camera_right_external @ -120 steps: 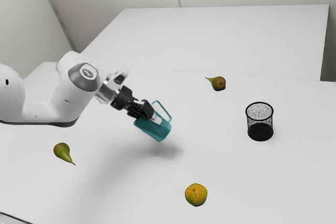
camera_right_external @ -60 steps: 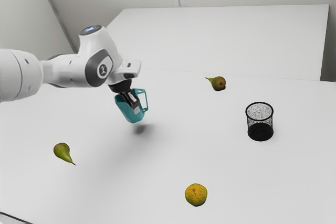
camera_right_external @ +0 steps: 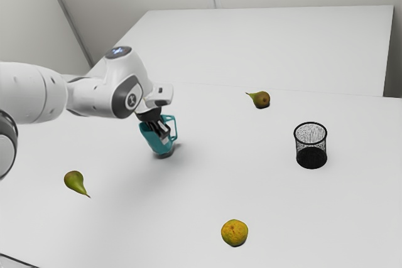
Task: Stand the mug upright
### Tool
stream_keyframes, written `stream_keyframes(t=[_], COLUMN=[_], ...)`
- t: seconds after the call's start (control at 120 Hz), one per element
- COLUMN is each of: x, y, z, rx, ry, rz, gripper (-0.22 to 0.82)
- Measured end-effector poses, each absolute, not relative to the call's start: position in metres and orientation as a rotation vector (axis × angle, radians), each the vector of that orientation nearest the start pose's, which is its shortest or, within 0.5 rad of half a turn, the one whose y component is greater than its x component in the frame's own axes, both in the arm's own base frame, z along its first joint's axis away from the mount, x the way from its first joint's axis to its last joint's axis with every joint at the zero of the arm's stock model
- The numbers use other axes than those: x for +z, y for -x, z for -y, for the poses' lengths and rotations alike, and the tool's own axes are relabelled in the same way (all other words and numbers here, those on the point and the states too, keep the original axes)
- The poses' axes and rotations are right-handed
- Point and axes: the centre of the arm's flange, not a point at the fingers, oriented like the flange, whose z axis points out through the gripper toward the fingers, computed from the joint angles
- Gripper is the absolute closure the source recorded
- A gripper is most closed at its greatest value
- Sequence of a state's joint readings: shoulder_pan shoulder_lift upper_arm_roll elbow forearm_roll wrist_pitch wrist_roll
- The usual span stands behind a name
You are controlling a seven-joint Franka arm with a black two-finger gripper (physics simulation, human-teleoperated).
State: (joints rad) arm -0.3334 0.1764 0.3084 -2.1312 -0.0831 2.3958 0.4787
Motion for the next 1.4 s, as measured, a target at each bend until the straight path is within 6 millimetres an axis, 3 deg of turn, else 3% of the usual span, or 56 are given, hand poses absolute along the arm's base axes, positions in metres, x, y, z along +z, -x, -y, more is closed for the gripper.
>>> stream_keyframes(t=[0.25, 0.567, 0.7, 0.842, 1.042, 1.108, 1.25, 1.325, 1.4], x=[0.336, 0.340, 0.354, 0.382, 0.445, 0.471, 0.529, 0.545, 0.547], y=[-0.573, -0.574, -0.572, -0.564, -0.553, -0.562, -0.605, -0.619, -0.629], z=[0.019, 0.018, 0.021, 0.024, 0.036, 0.037, 0.034, 0.032, 0.024], rx=[-0.179, -0.203, -0.238, -0.305, -0.449, -0.477, -0.383, -0.283, -0.160], ry=[3.048, 3.056, 3.064, 3.075, 3.077, 3.073, 3.075, 3.090, 3.109], rz=[-0.663, -0.639, -0.638, -0.642, -0.679, -0.680, -0.636, -0.603, -0.548], gripper=[0.73, 0.39, 0.23, 0.12, 0.05, 0.03, 0.02, 0.01, 0.01])
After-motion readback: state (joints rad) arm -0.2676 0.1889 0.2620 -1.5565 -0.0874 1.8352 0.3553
